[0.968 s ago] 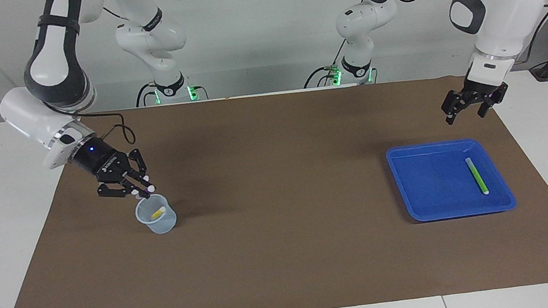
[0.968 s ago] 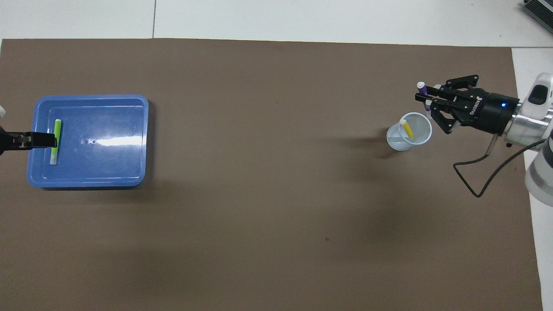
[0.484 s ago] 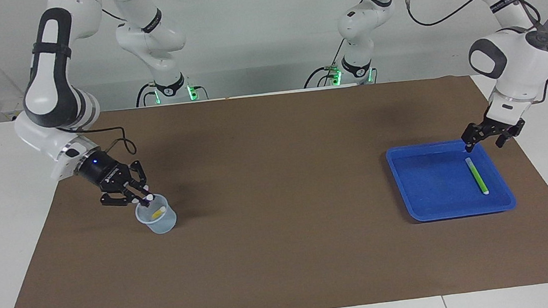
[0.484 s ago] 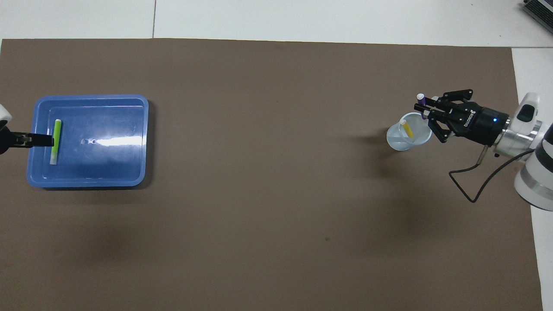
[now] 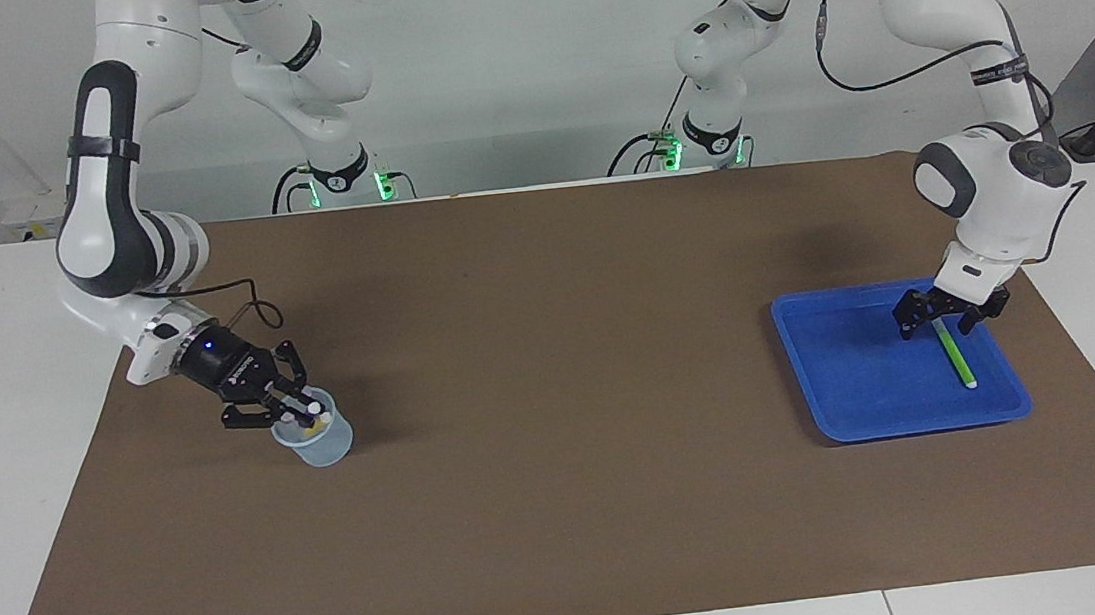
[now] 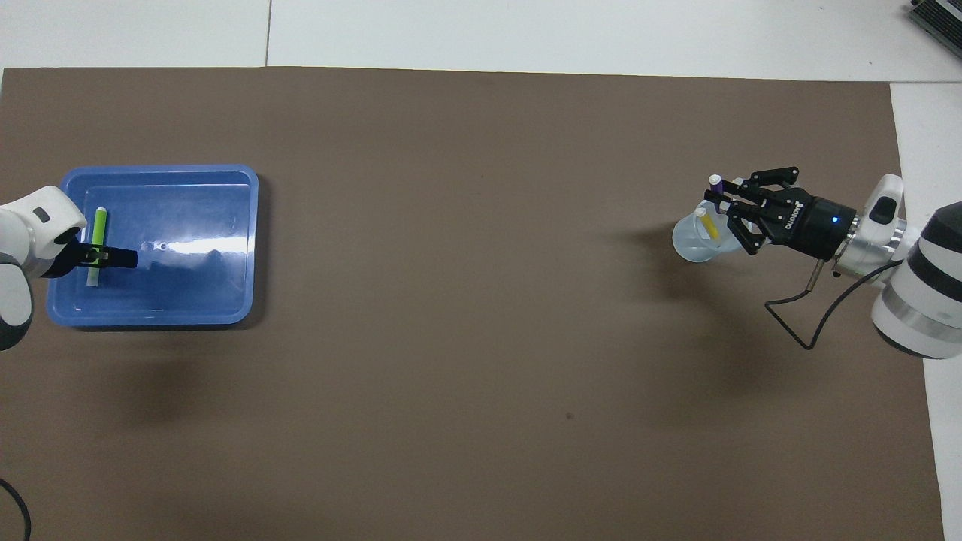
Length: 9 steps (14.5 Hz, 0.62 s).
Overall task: Transfer and insert pens with both arms
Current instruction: 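Withdraw the right gripper while the left gripper grasps the green pen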
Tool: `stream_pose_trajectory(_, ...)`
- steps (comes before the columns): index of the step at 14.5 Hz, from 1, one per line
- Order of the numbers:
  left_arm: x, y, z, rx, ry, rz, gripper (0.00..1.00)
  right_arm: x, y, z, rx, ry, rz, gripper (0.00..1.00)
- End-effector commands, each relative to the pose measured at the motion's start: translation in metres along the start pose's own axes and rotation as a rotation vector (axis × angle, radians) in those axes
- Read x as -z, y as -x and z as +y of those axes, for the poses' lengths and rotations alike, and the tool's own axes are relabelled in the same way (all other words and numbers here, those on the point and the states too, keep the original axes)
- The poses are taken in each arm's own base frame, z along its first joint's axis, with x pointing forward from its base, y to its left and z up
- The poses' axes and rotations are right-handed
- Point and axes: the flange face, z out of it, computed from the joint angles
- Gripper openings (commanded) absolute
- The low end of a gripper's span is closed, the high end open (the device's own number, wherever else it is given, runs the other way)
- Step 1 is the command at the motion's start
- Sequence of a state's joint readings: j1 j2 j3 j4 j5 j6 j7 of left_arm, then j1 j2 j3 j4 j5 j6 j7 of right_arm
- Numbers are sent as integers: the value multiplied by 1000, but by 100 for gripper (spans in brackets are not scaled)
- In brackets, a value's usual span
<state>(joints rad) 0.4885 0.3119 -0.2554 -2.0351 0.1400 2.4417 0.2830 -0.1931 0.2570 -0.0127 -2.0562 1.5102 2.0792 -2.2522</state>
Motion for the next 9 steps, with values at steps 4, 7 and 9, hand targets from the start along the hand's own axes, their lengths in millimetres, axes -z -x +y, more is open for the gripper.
stream_pose_trajectory(4, -9, 18, -25, -18, -26, 7, 100, 6, -4, 0, -11, 8, 27, 100)
stream_pose_trajectory(7, -17, 18, -24, -40, -38, 4, 100, 13, -26, 3, -66, -5, -62, 100)
stream_pose_trajectory(9, -21, 19, -24, -39, -34, 2, 100, 25, -46, 9, -97, 30, -177, 100)
